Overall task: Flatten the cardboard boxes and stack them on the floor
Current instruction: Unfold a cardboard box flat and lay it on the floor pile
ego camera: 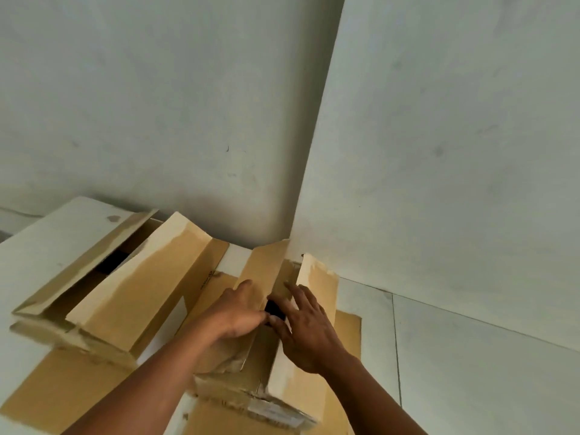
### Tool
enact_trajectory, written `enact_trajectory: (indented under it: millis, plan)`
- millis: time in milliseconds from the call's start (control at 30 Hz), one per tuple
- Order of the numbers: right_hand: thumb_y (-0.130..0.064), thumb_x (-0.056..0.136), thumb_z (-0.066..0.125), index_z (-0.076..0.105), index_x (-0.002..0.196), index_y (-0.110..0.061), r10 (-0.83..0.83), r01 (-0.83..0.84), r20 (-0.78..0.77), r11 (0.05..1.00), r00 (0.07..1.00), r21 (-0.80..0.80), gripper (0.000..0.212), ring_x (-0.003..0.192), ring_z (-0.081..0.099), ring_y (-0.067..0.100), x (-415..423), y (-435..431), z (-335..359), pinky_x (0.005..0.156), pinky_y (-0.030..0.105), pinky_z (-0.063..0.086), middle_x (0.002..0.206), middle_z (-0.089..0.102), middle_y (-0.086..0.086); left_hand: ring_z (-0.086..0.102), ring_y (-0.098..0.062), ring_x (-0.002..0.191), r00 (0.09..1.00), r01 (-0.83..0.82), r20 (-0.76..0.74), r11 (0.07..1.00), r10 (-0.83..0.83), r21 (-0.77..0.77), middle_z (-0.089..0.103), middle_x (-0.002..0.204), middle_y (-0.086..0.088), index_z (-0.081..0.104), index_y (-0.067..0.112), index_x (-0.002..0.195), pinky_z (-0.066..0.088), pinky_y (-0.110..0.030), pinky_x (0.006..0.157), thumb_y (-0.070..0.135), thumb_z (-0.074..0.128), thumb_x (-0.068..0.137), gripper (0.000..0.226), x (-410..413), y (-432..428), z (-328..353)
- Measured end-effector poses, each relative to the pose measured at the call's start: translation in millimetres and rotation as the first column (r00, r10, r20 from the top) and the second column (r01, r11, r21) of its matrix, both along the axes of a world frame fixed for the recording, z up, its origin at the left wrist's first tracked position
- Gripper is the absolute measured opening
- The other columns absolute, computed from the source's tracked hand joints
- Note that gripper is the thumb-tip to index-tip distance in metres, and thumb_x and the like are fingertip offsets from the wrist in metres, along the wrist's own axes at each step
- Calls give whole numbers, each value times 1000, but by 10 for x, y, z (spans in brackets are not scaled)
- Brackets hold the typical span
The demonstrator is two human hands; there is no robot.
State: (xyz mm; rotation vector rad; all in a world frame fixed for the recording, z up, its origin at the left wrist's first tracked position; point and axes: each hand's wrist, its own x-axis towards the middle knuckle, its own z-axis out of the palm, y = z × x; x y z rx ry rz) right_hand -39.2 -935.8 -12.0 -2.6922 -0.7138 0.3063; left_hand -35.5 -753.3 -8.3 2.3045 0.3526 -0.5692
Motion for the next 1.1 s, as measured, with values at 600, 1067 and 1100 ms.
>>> enact_trajectory:
  millis: [600, 1067, 1100]
  plan:
    - [-45, 98, 42, 64, 114, -31, -181, 275, 323, 922, 929, -274, 30, 108, 57, 15, 305, -872, 539, 108, 39, 35, 103, 70, -8, 10, -35, 149, 812, 0, 443, 759, -380, 651, 14, 160, -10, 19, 31, 153, 24, -49, 118, 2, 71, 79, 95, -78, 299, 445]
    - [-52, 93, 56, 52, 136, -28, -226, 221, 21, 923, 974, -316, 49, 131, 45, 29, 362, -1016, -36, 108, 44, 41, 140, 49, 5, -10, -37, 150, 839, 226, 72, 465, -540, 856, 6, 164, -15, 56, 23, 129, -13, -58, 118, 20, 56, 91, 39, -306, -109, 87]
    - [-55, 92, 56, 52, 137, -29, -227, 223, 18, 930, 974, -293, 51, 132, 44, 29, 401, -972, -40, 109, 45, 40, 141, 48, 5, -12, -37, 150, 844, 209, 100, 495, -527, 843, 4, 164, -12, 59, 28, 125, -10, -60, 118, 20, 60, 86, 40, -340, -97, 178]
